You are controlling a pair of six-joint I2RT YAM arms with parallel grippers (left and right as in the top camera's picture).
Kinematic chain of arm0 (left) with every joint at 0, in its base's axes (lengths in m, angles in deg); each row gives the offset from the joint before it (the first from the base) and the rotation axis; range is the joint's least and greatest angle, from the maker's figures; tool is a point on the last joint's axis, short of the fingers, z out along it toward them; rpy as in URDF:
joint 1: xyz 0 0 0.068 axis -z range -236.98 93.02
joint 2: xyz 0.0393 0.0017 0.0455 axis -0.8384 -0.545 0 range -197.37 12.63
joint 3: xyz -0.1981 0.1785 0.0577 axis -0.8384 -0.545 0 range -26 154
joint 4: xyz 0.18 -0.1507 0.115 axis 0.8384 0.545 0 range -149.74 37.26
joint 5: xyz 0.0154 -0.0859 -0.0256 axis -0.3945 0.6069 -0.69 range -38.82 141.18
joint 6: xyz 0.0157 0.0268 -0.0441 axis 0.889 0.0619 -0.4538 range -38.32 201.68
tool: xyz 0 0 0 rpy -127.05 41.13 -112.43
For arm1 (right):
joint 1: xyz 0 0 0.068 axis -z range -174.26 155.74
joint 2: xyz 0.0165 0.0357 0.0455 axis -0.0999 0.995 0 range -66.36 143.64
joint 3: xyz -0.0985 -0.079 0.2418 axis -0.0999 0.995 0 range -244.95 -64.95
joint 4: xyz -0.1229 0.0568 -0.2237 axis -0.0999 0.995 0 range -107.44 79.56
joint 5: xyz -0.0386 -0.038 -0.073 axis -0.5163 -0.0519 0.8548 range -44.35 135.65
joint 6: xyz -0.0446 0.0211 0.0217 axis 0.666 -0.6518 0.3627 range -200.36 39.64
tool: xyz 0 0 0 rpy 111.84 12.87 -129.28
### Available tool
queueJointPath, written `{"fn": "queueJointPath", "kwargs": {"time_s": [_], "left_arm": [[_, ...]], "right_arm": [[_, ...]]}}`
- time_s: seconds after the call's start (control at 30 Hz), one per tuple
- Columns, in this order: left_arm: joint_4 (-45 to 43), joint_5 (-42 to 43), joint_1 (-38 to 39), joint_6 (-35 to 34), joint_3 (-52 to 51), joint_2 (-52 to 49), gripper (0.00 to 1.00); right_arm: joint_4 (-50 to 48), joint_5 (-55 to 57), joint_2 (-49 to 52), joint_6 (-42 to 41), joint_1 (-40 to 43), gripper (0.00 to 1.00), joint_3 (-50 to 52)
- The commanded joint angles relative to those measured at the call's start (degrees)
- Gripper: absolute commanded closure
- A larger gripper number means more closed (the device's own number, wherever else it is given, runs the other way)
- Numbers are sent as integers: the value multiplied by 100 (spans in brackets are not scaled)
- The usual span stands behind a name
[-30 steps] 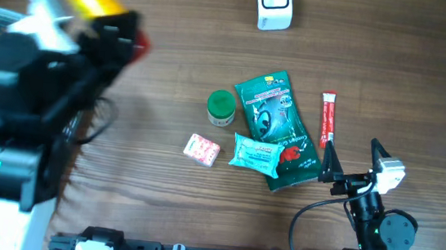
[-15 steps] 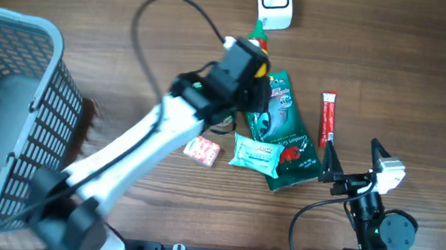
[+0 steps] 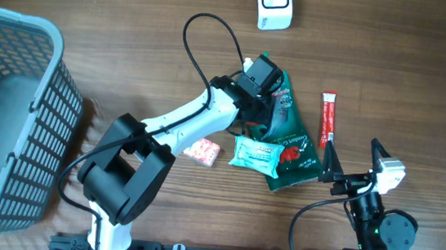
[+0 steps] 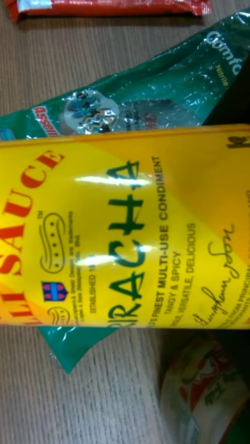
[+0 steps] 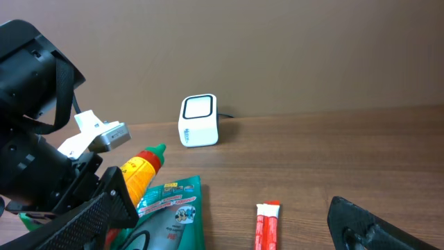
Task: Scan the item barcode
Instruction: 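Lift the Sriracha bottle out and lay it on the gloves pack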
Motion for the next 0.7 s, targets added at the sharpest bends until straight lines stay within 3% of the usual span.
{"fn": "queueJointPath", "kwargs": {"time_s": [0.0,0.2,0.43,0.67], "left_arm": [[22,-85,142,114,87,-46,28],[83,-81,365,116,118,376,5],[109,-118,354,566,125,1303,0],[122,-973,354,1016,125,2212,0]], "right_arm": [[-22,31,-11,-74,-28,0,4],[-22,31,-11,-72,-28,0,4],[-22,31,-11,-74,-28,0,7],[-22,31,-11,-76,-28,0,7]]}}
